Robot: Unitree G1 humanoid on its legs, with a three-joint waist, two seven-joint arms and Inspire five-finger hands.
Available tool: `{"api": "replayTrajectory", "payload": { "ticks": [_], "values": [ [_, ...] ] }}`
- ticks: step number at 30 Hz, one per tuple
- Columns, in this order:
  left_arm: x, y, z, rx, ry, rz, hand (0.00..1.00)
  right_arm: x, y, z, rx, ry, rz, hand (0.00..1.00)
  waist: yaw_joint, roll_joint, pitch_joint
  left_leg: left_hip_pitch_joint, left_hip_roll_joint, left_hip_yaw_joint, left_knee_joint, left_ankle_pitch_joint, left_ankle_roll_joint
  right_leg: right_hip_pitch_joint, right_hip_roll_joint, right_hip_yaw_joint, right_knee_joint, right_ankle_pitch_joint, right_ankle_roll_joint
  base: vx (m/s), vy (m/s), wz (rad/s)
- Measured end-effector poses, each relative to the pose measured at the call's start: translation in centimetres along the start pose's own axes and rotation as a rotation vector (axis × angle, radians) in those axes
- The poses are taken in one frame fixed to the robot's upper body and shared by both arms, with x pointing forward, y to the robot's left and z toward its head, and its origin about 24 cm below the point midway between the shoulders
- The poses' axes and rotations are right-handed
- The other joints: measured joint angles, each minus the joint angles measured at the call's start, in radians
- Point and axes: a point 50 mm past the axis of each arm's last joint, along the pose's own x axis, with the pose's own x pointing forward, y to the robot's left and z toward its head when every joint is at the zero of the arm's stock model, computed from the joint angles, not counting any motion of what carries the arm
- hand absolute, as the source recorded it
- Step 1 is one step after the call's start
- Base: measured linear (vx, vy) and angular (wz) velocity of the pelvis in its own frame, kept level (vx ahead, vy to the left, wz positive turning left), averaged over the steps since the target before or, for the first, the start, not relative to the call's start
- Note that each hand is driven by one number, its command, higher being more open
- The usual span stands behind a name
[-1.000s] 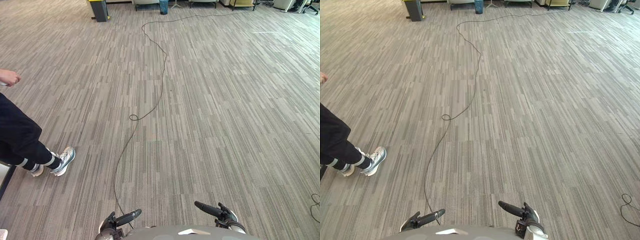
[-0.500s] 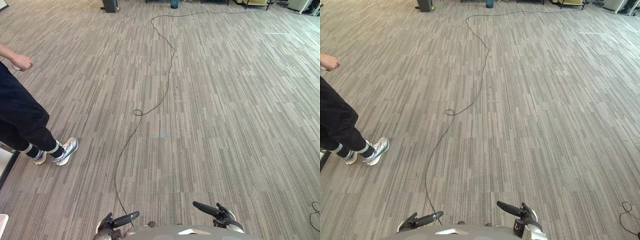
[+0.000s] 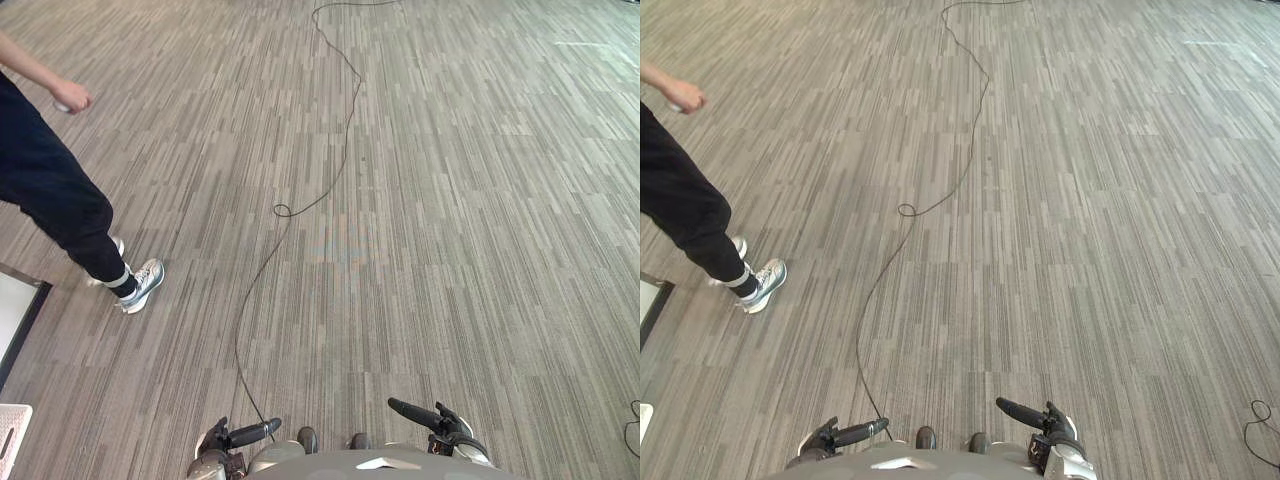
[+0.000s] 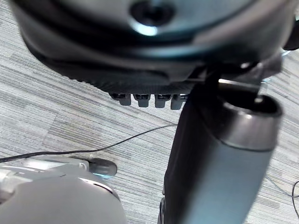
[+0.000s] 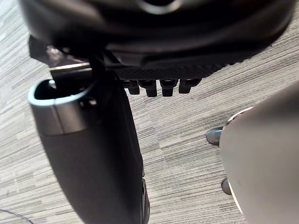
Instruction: Pick up cushions and gather them together orderly.
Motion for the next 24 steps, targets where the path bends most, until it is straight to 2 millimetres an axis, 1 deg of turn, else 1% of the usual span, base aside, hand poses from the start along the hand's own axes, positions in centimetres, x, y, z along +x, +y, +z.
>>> {"api": "replayTrajectory", "payload": {
  "ticks": [1, 2, 3, 4, 6, 7, 8, 9, 10, 11, 12, 13, 14, 15, 16, 17, 18, 19, 20, 21, 22, 23, 24],
  "values": [
    [0.0, -0.2, 0.3, -0.010, -0.016, -0.004, 1.00, 0.0, -0.1, 0.2, 0.000, -0.012, -0.003, 1.00, 0.003, 0.005, 0.008, -0.048, 0.029, 0.042, 0.129, -0.026, 0.006, 0.007, 0.002, 0.002, 0.019, -0.022, -0.006, -0.04, 0.003, -0.11],
    [-0.1, -0.2, 0.4, -0.021, -0.023, -0.004, 1.00, -0.1, -0.1, 0.2, -0.002, -0.017, -0.004, 1.00, 0.003, 0.007, 0.010, -0.070, 0.044, 0.060, 0.179, -0.033, 0.012, 0.011, 0.002, 0.005, 0.023, -0.041, -0.008, 0.00, 0.012, -0.15],
    [-0.1, -0.3, 0.6, -0.059, -0.035, 0.002, 1.00, -0.1, -0.4, 0.5, -0.004, -0.033, -0.008, 1.00, 0.007, 0.016, 0.019, -0.124, 0.092, 0.101, 0.320, -0.075, 0.019, 0.018, 0.007, 0.011, 0.044, -0.090, -0.017, 0.04, 0.022, -0.11],
    [-0.1, -0.4, 0.6, -0.075, -0.034, 0.001, 1.00, -0.1, -0.5, 0.5, -0.003, -0.034, -0.014, 1.00, 0.007, 0.017, 0.022, -0.153, 0.125, 0.123, 0.368, -0.105, 0.024, 0.028, 0.003, 0.012, 0.055, -0.102, -0.013, 0.06, 0.036, -0.09],
    [-0.1, -0.3, 0.7, -0.089, -0.037, 0.002, 1.00, -0.2, -0.6, 0.4, -0.003, -0.030, -0.023, 1.00, 0.011, 0.013, 0.023, -0.182, 0.149, 0.129, 0.356, -0.117, 0.029, 0.038, -0.016, 0.016, 0.065, -0.118, 0.001, 0.08, 0.073, -0.02],
    [-0.1, -0.2, 0.7, -0.104, -0.038, 0.004, 1.00, -0.2, -0.7, 0.2, -0.004, -0.025, -0.027, 1.00, 0.018, 0.007, 0.023, -0.201, 0.148, 0.127, 0.296, -0.115, 0.028, 0.041, -0.043, 0.022, 0.071, -0.132, 0.015, 0.20, 0.220, -0.08],
    [-0.1, -0.2, 0.7, -0.111, -0.040, 0.005, 1.00, -0.2, -0.7, 0.1, -0.004, -0.020, -0.029, 1.00, 0.022, 0.003, 0.021, -0.211, 0.136, 0.124, 0.185, -0.088, 0.012, 0.041, -0.075, 0.030, 0.071, -0.145, 0.035, 0.18, 0.199, -0.10],
    [-0.1, -0.2, 0.7, -0.113, -0.040, 0.005, 1.00, -0.2, -0.7, 0.1, -0.005, -0.018, -0.029, 1.00, 0.022, 0.004, 0.021, -0.216, 0.130, 0.121, 0.128, -0.066, 0.008, 0.041, -0.088, 0.034, 0.069, -0.151, 0.044, 0.24, 0.265, -0.16],
    [-0.1, -0.4, 0.6, -0.117, -0.035, 0.004, 1.00, -0.2, -0.9, 0.2, -0.007, -0.017, -0.032, 1.00, 0.022, 0.011, 0.019, -0.223, 0.114, 0.108, -0.026, 0.022, -0.002, 0.045, -0.116, 0.047, 0.065, -0.167, 0.072, 0.26, 0.271, -0.15],
    [-0.1, -0.4, 0.5, -0.118, -0.032, 0.004, 1.00, -0.2, -0.9, 0.2, -0.009, -0.015, -0.034, 1.00, 0.024, 0.012, 0.017, -0.215, 0.105, 0.112, -0.066, 0.112, -0.005, 0.052, -0.134, 0.053, 0.059, -0.175, 0.087, 0.42, 0.430, -0.18],
    [-0.2, -0.2, 0.3, -0.117, -0.027, 0.009, 1.00, -0.2, -1.0, 0.1, -0.011, -0.009, -0.036, 1.00, 0.024, 0.012, 0.012, -0.196, 0.081, 0.125, -0.085, 0.147, 0.047, 0.067, -0.151, 0.060, 0.040, -0.178, 0.095, 0.46, 0.424, -0.08],
    [0.0, -0.1, 1.0, -0.112, -0.044, 0.013, 1.00, -0.1, -0.4, 0.0, -0.014, -0.004, -0.017, 1.00, 0.023, -0.005, 0.009, -0.209, 0.059, 0.133, -0.055, 0.105, 0.062, 0.076, -0.164, 0.093, 0.020, -0.141, 0.068, 0.39, 0.338, -0.02],
    [0.0, 0.0, 1.2, -0.111, -0.051, 0.014, 1.00, -0.1, -0.2, -0.1, -0.012, 0.002, -0.007, 1.00, 0.026, -0.013, 0.004, -0.214, 0.052, 0.140, -0.022, 0.080, 0.081, 0.080, -0.175, 0.106, 0.019, -0.115, 0.076, 0.38, 0.301, 0.00],
    [0.0, 0.1, 1.2, -0.109, -0.054, 0.016, 1.00, -0.1, -0.1, -0.3, -0.011, 0.007, -0.004, 1.00, 0.029, -0.019, 0.000, -0.213, 0.048, 0.146, 0.002, 0.064, 0.094, 0.083, -0.184, 0.116, 0.024, -0.102, 0.092, 0.30, 0.231, -0.02],
    [0.0, 0.3, 1.3, -0.105, -0.054, 0.017, 1.00, -0.2, 0.3, -0.4, -0.008, 0.011, 0.006, 1.00, 0.030, -0.031, -0.010, -0.204, 0.039, 0.157, 0.034, 0.025, 0.110, 0.087, -0.199, 0.135, 0.052, -0.087, 0.107, 0.43, 0.294, -0.06],
    [0.1, 0.3, 1.3, -0.099, -0.053, 0.016, 1.00, -0.2, 0.4, -0.5, -0.006, 0.013, 0.011, 1.00, 0.029, -0.038, -0.021, -0.189, 0.033, 0.160, 0.045, -0.006, 0.114, 0.073, -0.205, 0.144, 0.102, -0.075, 0.115, 0.34, 0.211, -0.07],
    [0.1, 0.3, 1.3, -0.099, -0.052, 0.016, 1.00, -0.2, 0.4, -0.5, -0.004, 0.013, 0.012, 1.00, 0.030, -0.039, -0.024, -0.185, 0.032, 0.161, 0.045, -0.011, 0.114, 0.066, -0.205, 0.147, 0.121, -0.074, 0.115, 0.34, 0.207, -0.13],
    [0.1, 0.3, 1.1, -0.088, -0.040, 0.016, 1.00, -0.2, 0.4, -0.4, -0.005, 0.009, 0.013, 1.00, 0.029, -0.039, -0.033, -0.150, 0.029, 0.163, 0.032, -0.042, 0.109, 0.003, -0.206, 0.167, 0.284, -0.063, 0.134, 0.31, 0.211, -0.15],
    [0.2, 0.4, 1.1, -0.048, -0.032, 0.011, 1.00, -0.2, 0.2, -0.4, -0.007, 0.008, 0.009, 1.00, 0.028, -0.043, -0.034, -0.099, 0.021, 0.169, 0.005, -0.064, 0.108, -0.085, -0.217, 0.176, 0.508, -0.013, 0.184, 0.37, 0.236, -0.19],
    [0.2, 0.5, 1.1, -0.022, -0.028, 0.006, 1.00, -0.2, 0.0, -0.5, -0.013, 0.010, 0.005, 1.00, 0.025, -0.041, -0.031, -0.050, 0.014, 0.172, -0.019, -0.076, 0.106, -0.145, -0.230, 0.175, 0.663, 0.054, 0.187, 0.37, 0.212, -0.16],
    [0.2, 0.5, 1.0, -0.006, -0.025, 0.005, 1.00, -0.2, -0.1, -0.4, -0.011, 0.008, 0.005, 1.00, 0.022, -0.037, -0.029, -0.009, 0.008, 0.174, -0.038, -0.084, 0.105, -0.185, -0.240, 0.163, 0.769, 0.073, 0.175, 0.33, 0.118, -0.18],
    [0.2, 0.3, 0.8, 0.018, -0.016, -0.006, 1.00, -0.1, -0.3, 0.1, -0.023, -0.011, 0.003, 1.00, 0.012, -0.030, -0.029, 0.086, 0.003, 0.174, -0.088, -0.096, 0.100, -0.265, -0.253, 0.088, 0.931, 0.003, 0.079, 0.35, 0.080, -0.12],
    [0.2, 0.1, 0.8, 0.024, -0.018, -0.012, 1.00, -0.1, -0.4, 0.3, -0.027, -0.018, 0.002, 1.00, 0.011, -0.026, -0.029, 0.114, 0.003, 0.173, -0.108, -0.096, 0.099, -0.292, -0.248, 0.062, 0.951, -0.021, 0.066, 0.42, 0.066, -0.01]
  ]
}}
